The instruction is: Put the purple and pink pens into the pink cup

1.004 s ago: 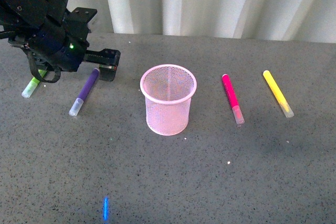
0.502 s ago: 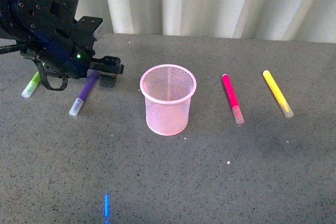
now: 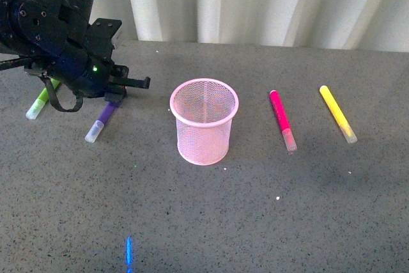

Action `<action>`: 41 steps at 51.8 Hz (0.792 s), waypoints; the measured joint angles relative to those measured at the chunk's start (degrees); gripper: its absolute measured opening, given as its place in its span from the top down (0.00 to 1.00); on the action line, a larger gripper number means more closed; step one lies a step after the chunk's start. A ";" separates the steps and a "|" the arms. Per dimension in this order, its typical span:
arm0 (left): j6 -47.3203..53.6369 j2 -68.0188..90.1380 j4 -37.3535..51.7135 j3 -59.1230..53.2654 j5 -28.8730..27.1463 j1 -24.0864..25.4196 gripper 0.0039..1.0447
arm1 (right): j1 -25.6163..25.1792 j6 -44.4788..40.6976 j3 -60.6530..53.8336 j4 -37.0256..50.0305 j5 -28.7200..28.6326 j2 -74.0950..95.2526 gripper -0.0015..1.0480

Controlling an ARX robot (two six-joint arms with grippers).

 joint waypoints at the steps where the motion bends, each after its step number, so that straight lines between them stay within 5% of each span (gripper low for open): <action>1: -0.31 -0.20 0.24 -0.28 -0.02 0.07 0.88 | 0.00 0.00 0.00 0.00 0.00 0.00 0.07; 31: -16.87 -27.17 11.91 -10.51 -0.74 4.50 0.88 | 0.00 0.02 0.00 0.00 0.00 0.00 0.07; 41: -24.11 -43.91 15.76 -17.35 -2.84 -2.43 0.88 | 0.00 0.02 0.00 0.00 0.00 0.00 0.07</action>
